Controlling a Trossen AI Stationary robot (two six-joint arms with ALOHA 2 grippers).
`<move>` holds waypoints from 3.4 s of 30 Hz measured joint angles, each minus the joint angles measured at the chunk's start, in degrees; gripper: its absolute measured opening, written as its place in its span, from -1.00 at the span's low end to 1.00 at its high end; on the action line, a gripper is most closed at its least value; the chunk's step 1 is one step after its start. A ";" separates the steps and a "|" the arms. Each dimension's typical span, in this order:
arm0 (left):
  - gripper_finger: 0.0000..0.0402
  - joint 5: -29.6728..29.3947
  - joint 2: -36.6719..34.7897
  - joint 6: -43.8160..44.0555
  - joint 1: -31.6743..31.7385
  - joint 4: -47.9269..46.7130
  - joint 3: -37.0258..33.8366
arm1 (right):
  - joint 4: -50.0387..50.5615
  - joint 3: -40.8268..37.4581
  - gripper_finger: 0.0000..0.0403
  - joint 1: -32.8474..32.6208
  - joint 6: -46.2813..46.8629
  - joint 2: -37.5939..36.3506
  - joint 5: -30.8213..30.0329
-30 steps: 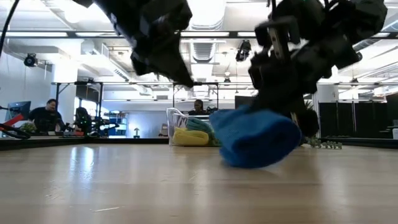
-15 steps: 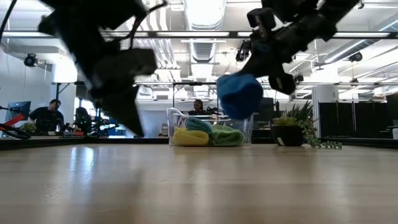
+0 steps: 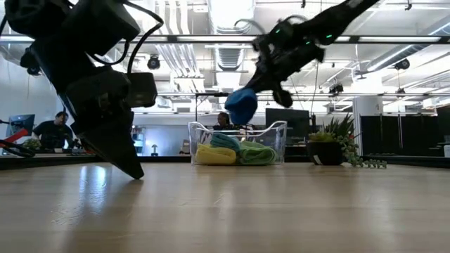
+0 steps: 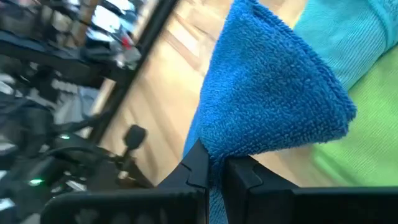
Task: Fold microfiber towels
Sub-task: Put the dark blue microfiber towel into the transparent bin
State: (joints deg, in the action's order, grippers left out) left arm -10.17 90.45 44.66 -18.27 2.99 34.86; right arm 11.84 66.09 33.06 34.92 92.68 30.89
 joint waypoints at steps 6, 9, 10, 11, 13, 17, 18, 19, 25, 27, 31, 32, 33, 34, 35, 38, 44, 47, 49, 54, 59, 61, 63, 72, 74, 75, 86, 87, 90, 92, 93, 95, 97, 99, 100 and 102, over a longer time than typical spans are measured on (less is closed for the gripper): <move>-1.00 0.31 -2.38 0.02 1.42 0.16 -2.64 | 16.15 16.10 -0.94 2.58 -11.57 12.35 1.10; -1.00 0.12 -2.72 0.05 1.55 0.02 -3.11 | 20.17 22.00 -0.94 3.64 -15.24 16.13 1.07; -1.00 0.13 -2.86 0.07 1.64 -0.10 -3.17 | 20.15 23.33 -0.94 4.00 -15.48 16.82 1.08; -1.00 0.13 -2.90 0.07 1.72 -0.16 -3.18 | 20.18 24.47 -0.94 4.34 -15.51 17.30 1.11; -1.00 0.02 -2.92 0.02 1.93 -0.28 -3.20 | 20.49 26.16 -0.94 5.14 -15.70 17.97 1.14; -1.00 -0.29 -3.01 0.04 1.97 -0.42 -3.27 | 21.79 26.56 -0.94 6.39 -15.88 18.51 0.95; -1.00 -0.29 -3.01 0.04 2.03 -0.44 -3.29 | 22.70 26.41 -0.94 6.48 -16.25 18.51 0.67; -1.00 -0.31 -3.01 0.04 2.09 -0.45 -3.29 | 23.60 26.32 -0.94 6.58 -16.99 18.54 0.35; -1.00 -0.85 -3.01 0.07 2.11 -0.45 -3.31 | 25.29 25.41 -0.94 6.33 -17.76 18.75 -1.04; -1.00 -0.95 -3.01 0.07 2.12 -0.44 -3.32 | 25.36 25.41 -0.94 6.32 -17.75 18.69 -2.70; -1.00 -1.07 -2.99 0.09 2.15 -0.48 -3.27 | 27.03 25.24 -0.94 6.34 -17.86 18.71 -5.96; -1.00 -1.07 -2.98 0.09 2.15 -0.48 -3.27 | 27.02 25.15 -0.94 6.35 -17.88 18.76 -6.01; -1.00 -1.09 -2.98 0.09 2.15 -0.48 -3.27 | 27.06 25.10 -0.94 6.35 -17.88 18.80 -6.05; -1.00 -1.12 -2.98 0.09 2.17 -0.47 -3.27 | 27.57 25.04 -0.94 6.33 -17.88 18.82 -6.15; -1.00 -1.13 -2.98 0.09 2.17 -0.46 -3.27 | 28.27 24.86 -0.94 6.22 -17.91 18.88 -6.71; -1.00 -1.17 -2.96 0.09 2.17 -0.38 -3.27 | 28.78 24.52 -0.94 5.92 -18.01 19.37 -7.79; -1.00 -1.23 -2.95 0.11 2.17 -0.06 -3.27 | 25.68 24.47 -0.94 4.61 -17.36 19.45 -2.48; -1.00 -1.25 -2.94 0.07 2.19 0.15 -3.28 | 22.63 24.47 -0.94 4.05 -16.13 19.27 -1.13; -1.00 -1.25 -2.92 0.08 2.19 0.49 -3.29 | 19.81 24.47 -0.94 3.99 -15.10 19.23 1.09; -1.00 -1.27 -2.92 0.09 2.19 0.65 -3.29 | 13.55 24.47 -0.94 3.80 -11.20 19.18 3.74; -1.00 -1.27 -2.90 0.04 2.19 0.79 -3.29 | 18.52 24.20 -0.94 3.79 -11.03 19.94 3.54; -1.00 -1.30 -2.90 0.02 2.19 0.90 -3.29 | 22.35 24.08 -0.94 3.61 -11.55 21.29 0.44; -1.00 -1.43 -2.90 0.02 2.19 1.01 -3.29 | 25.17 23.95 -0.94 3.33 -11.58 22.54 -3.60; -1.00 -1.36 -2.88 0.04 2.17 1.07 -3.30 | 27.13 23.49 -0.94 3.21 -12.92 21.83 -12.05; -1.00 -1.31 -2.88 0.02 2.17 1.09 -3.31 | 27.17 23.51 -0.94 3.23 -13.48 21.77 -12.10; -1.00 -1.31 -2.88 0.02 2.17 1.09 -3.34 | 27.20 23.49 -0.94 3.18 -13.87 21.77 -12.12; -1.00 -1.18 -2.88 0.00 2.17 1.17 -3.34 | 32.46 23.51 -0.94 3.06 -19.50 19.20 -20.91; -1.00 -1.13 -2.88 0.01 2.17 1.19 -3.34 | 32.88 23.51 -0.94 3.05 -19.96 19.15 -21.51; -1.00 -1.10 -2.89 0.02 2.17 1.27 -3.36 | 33.43 23.48 -0.94 3.05 -20.62 19.15 -22.14; -1.00 -1.07 -2.90 0.02 2.17 1.40 -3.36 | 33.39 23.47 -0.94 3.05 -20.64 19.15 -23.08; -1.00 -1.07 -2.90 0.00 2.17 1.51 -3.36 | 33.46 23.47 -0.94 3.05 -20.68 19.15 -24.27; -1.00 -1.04 -2.89 0.00 2.17 1.59 -3.36 | 34.09 23.47 -0.94 3.05 -21.50 19.15 -25.96; -1.00 -1.03 -2.89 0.00 2.16 1.83 -3.39 | 34.73 23.47 -0.94 3.05 -22.31 19.16 -26.68; -1.00 -1.01 -2.89 0.02 2.15 2.05 -3.40 | 34.80 23.47 -0.94 3.05 -22.85 19.40 -27.06; -1.00 -1.01 -2.90 0.03 2.15 2.05 -3.40 | 34.96 23.47 -0.94 3.05 -22.96 19.60 -27.15; -1.00 -1.01 -2.90 0.03 2.15 2.12 -3.40 | 34.97 23.47 -0.94 3.05 -22.98 19.87 -27.49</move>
State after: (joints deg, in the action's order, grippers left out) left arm -11.18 87.55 44.69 -16.12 5.11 31.46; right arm 46.81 89.56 36.12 11.94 112.55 3.40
